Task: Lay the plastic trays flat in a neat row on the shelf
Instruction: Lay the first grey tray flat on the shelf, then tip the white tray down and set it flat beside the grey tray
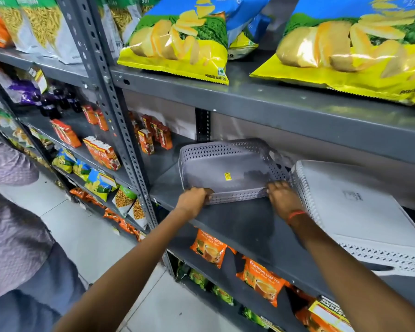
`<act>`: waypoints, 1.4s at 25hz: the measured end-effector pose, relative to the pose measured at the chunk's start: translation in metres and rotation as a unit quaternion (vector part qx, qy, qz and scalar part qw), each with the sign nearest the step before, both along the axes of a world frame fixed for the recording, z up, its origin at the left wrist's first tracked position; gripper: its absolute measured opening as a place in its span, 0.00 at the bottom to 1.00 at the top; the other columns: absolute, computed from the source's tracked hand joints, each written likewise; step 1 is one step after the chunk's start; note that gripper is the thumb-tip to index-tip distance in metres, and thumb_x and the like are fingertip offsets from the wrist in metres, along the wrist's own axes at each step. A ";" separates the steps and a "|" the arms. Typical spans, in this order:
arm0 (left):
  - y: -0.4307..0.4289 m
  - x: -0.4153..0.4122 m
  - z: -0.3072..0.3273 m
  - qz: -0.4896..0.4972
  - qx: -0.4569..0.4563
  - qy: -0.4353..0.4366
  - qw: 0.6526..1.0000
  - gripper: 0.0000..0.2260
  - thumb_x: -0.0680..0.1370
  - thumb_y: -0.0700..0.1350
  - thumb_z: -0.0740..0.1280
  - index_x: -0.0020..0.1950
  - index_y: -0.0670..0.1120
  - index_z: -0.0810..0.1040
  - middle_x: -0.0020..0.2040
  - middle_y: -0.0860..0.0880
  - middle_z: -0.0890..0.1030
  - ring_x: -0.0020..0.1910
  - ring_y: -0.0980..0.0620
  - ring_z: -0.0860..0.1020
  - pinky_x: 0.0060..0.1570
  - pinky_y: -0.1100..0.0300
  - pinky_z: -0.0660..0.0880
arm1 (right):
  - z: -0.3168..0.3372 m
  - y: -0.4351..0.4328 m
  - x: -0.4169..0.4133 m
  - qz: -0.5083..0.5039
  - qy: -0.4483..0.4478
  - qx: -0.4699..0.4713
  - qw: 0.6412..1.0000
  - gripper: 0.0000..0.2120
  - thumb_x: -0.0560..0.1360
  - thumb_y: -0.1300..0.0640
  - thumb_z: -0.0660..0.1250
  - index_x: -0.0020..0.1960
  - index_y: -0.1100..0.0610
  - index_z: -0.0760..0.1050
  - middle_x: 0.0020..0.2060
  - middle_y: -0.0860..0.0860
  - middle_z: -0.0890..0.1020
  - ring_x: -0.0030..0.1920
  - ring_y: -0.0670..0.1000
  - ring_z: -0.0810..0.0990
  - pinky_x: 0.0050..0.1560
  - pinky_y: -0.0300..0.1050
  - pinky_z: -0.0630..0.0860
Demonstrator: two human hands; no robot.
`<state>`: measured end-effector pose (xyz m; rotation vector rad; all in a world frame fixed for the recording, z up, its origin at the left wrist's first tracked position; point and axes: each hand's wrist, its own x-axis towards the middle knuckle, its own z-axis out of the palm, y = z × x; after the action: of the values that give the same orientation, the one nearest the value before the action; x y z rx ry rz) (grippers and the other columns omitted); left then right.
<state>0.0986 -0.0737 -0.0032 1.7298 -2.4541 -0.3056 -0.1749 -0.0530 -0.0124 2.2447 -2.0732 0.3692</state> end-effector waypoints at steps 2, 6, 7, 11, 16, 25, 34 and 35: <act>-0.007 0.028 0.002 -0.004 -0.017 -0.026 1.000 0.12 0.79 0.41 0.60 0.60 0.51 0.75 0.56 0.40 0.81 0.54 0.38 0.79 0.54 0.45 0.78 | -0.006 0.013 0.011 0.022 0.019 -0.021 0.999 0.18 0.76 0.54 0.51 0.49 0.60 0.78 0.45 0.58 0.84 0.48 0.60 0.80 0.51 0.49 0.77; -0.023 0.079 0.010 -0.020 -0.041 -0.052 0.998 0.11 0.81 0.43 0.58 0.60 0.49 0.75 0.56 0.41 0.81 0.53 0.41 0.80 0.56 0.46 0.78 | -0.016 0.036 0.062 0.074 0.037 -0.076 0.994 0.07 0.72 0.57 0.62 0.47 0.55 0.79 0.38 0.51 0.84 0.39 0.55 0.82 0.44 0.44 0.75; -0.027 0.087 0.012 -0.017 -0.038 -0.045 0.998 0.11 0.81 0.43 0.58 0.61 0.49 0.76 0.57 0.42 0.81 0.54 0.41 0.80 0.57 0.46 0.78 | -0.020 0.039 0.074 0.079 0.033 -0.086 0.993 0.09 0.69 0.60 0.69 0.49 0.55 0.79 0.39 0.51 0.84 0.40 0.55 0.82 0.43 0.44 0.76; -0.036 0.103 0.015 -0.031 -0.011 -0.031 0.999 0.12 0.80 0.42 0.58 0.61 0.50 0.76 0.58 0.43 0.81 0.55 0.44 0.79 0.58 0.47 0.78 | -0.028 0.053 0.106 0.049 0.049 -0.102 0.992 0.18 0.67 0.65 0.65 0.55 0.53 0.77 0.40 0.49 0.83 0.40 0.53 0.80 0.40 0.43 0.76; -0.040 0.110 0.013 -0.061 -0.019 -0.004 0.998 0.13 0.80 0.39 0.58 0.61 0.49 0.76 0.59 0.42 0.80 0.58 0.43 0.77 0.62 0.48 0.75 | -0.026 0.056 0.115 0.026 0.062 -0.094 0.993 0.24 0.63 0.68 0.73 0.57 0.54 0.77 0.40 0.51 0.84 0.40 0.54 0.81 0.41 0.44 0.78; -0.028 0.072 0.029 -0.074 0.005 -0.079 0.994 0.20 0.81 0.53 0.54 0.73 0.54 0.59 0.75 0.47 0.63 0.75 0.43 0.54 0.74 0.36 0.43 | 0.003 0.069 0.104 -0.024 -0.021 -0.118 0.992 0.22 0.77 0.51 0.51 0.66 0.60 0.68 0.56 0.57 0.80 0.57 0.57 0.78 0.65 0.56 0.71; 0.040 -0.104 0.049 -0.229 -0.126 -0.008 0.965 0.20 0.81 0.49 0.56 0.73 0.48 0.61 0.73 0.48 0.67 0.74 0.49 0.62 0.76 0.46 0.47 | 0.035 0.147 -0.038 -0.164 -0.092 -0.217 0.958 0.22 0.77 0.53 0.49 0.65 0.63 0.67 0.62 0.59 0.76 0.63 0.60 0.73 0.71 0.59 0.62; 0.054 -0.129 0.046 -0.249 -0.141 0.016 0.958 0.20 0.81 0.49 0.57 0.72 0.47 0.63 0.72 0.48 0.69 0.73 0.49 0.64 0.76 0.46 0.49 | 0.033 0.162 -0.061 -0.180 -0.103 -0.218 0.954 0.22 0.77 0.53 0.49 0.66 0.63 0.67 0.63 0.59 0.75 0.63 0.60 0.73 0.71 0.59 0.62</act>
<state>-0.0307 -0.0199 0.0430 0.9763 -2.7158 -0.0190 -0.2359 0.1091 0.0211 1.6023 -2.1657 0.9542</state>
